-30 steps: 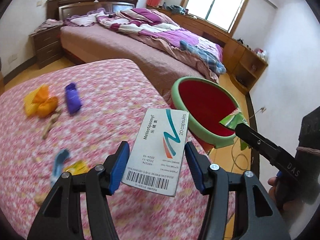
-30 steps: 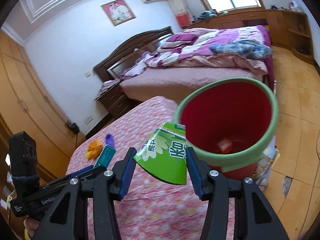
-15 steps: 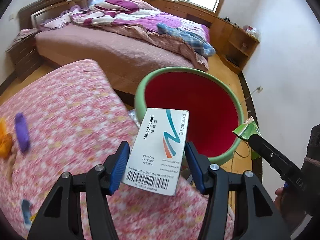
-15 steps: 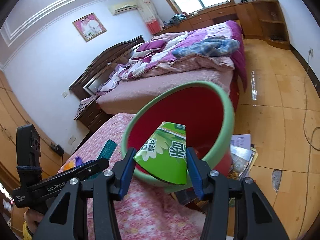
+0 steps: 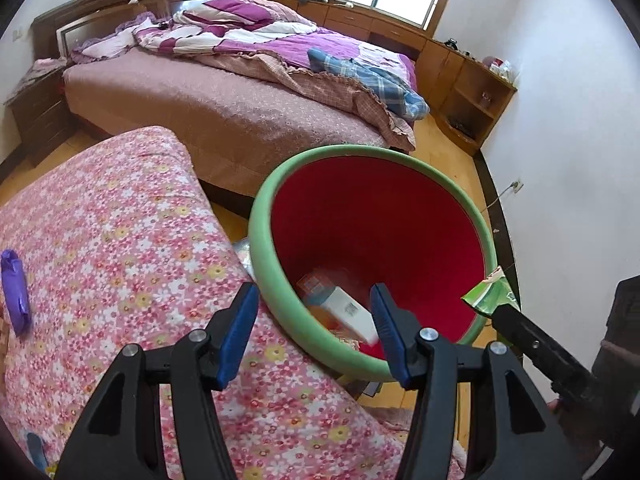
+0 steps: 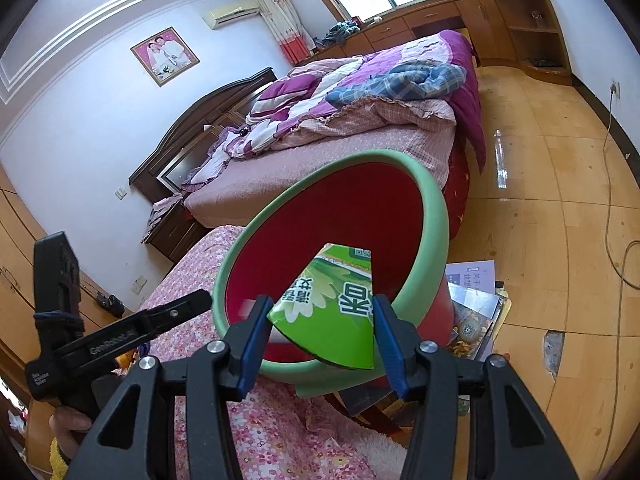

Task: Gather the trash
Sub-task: 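Open left gripper over the bucket while right gripper opens to drop the packet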

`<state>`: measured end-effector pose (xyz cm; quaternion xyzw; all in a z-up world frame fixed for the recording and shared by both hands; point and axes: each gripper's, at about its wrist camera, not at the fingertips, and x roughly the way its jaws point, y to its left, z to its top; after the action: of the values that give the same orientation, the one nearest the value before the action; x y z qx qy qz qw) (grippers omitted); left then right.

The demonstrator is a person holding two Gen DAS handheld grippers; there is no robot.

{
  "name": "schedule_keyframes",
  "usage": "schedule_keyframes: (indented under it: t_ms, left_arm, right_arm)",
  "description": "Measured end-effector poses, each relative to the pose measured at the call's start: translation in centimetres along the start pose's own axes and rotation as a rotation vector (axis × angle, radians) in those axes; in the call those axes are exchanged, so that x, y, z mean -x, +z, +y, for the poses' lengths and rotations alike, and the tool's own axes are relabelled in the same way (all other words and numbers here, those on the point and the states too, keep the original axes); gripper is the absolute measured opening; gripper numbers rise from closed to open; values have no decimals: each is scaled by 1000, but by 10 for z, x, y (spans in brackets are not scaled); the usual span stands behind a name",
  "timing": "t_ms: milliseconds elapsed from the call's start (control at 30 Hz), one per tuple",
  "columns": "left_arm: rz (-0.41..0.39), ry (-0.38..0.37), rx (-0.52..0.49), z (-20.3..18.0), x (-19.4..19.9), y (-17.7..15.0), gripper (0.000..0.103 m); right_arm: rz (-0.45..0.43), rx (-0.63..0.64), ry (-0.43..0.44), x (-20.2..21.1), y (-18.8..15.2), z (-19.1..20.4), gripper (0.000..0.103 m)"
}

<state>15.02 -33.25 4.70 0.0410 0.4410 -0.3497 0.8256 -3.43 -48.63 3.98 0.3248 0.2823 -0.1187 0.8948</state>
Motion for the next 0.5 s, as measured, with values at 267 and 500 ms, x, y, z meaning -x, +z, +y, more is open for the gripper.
schedule_keyframes:
  t_ms: [267,500]
  left_arm:
    - [-38,56,25,21,26,-11,58]
    - [-35,75,95,42,43,-24,58]
  right_arm:
    - [0,39,8,-9,7,12,57]
    - [32,46,-61,-29,10,18,69]
